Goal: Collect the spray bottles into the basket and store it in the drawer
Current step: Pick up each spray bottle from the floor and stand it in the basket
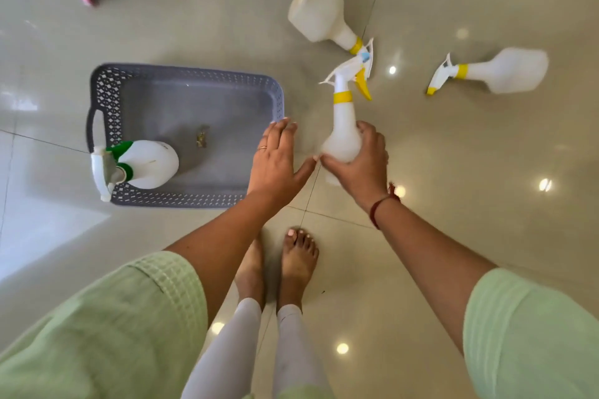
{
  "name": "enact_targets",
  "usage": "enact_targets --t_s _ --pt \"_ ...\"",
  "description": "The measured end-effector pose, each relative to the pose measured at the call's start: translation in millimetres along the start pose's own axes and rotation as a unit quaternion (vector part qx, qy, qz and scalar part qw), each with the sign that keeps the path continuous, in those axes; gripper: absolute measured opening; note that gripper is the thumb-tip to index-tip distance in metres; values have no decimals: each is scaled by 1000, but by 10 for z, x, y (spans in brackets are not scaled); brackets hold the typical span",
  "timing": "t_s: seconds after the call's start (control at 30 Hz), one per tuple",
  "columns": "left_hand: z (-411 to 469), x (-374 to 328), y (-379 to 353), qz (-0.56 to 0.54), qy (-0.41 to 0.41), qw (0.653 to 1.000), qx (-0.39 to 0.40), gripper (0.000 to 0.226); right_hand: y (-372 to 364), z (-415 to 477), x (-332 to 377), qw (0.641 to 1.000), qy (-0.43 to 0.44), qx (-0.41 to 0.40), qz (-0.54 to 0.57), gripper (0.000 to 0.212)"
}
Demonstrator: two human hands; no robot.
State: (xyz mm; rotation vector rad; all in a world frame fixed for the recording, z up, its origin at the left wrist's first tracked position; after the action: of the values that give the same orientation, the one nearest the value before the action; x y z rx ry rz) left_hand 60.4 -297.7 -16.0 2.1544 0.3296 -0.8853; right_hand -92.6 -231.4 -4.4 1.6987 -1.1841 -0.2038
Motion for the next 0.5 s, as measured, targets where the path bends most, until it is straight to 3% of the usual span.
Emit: enact_targets --t_s 0.17,0.33,0.5 --pt "10 -168 480 -140 31 988 -64 58 26 -303 872 987 147 32 46 76" --pt "-90 155 989 -296 92 940 -141 31 -151 -357 1520 966 244 62 62 75" --pt "-252 631 1304 -332 136 909 -213 31 -561 -460 2022 934 330 133 4 73"
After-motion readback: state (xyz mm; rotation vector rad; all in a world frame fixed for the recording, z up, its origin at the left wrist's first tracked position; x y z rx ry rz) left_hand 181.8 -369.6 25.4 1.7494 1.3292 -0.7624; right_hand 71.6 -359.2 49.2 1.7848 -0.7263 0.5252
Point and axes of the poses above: each hand's wrist, its own z-axis towards the middle knuckle, its own y-axis out of the back of the hand, x = y × z, the point moved 8 cm from there along z, towards the middle knuckle, and after that the axes turned 8 degrees about -z, right-handed, at the moved point
